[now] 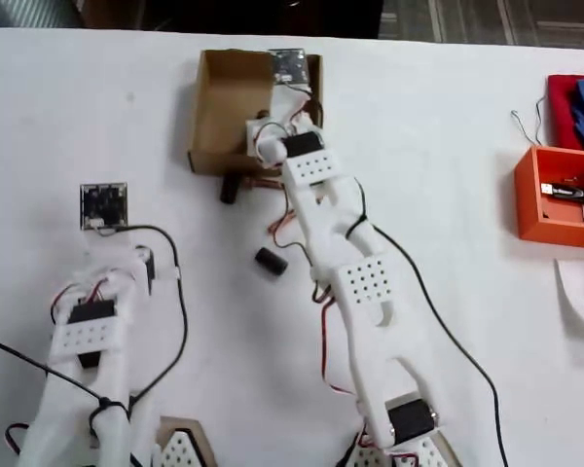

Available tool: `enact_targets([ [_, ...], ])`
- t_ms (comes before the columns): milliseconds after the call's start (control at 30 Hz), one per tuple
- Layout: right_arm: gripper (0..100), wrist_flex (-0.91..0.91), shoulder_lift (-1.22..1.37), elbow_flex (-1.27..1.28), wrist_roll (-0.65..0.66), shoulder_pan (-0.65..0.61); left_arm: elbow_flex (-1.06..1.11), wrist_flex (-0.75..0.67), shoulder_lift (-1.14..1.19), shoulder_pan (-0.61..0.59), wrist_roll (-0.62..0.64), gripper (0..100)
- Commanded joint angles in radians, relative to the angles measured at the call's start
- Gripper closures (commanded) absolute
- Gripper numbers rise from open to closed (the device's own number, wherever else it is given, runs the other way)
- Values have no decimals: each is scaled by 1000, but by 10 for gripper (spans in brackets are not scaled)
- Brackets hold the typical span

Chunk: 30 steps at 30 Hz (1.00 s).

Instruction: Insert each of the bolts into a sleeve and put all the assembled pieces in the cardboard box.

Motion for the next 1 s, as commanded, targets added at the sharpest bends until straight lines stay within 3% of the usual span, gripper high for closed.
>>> enact_targets([
  [0, 978, 4, -22, -11, -6, 18, -4, -17, -5, 12, -5, 889],
  [333, 974, 21, -21, -14, -8, 19, -4, -17, -5, 12, -5, 889],
  [500, 912, 27, -21, -14, -8, 18, -4, -17, -5, 12, -5, 889],
  [967, 925, 56, -56, -123, 0, 22, -4, -17, -5, 12, -5, 889],
])
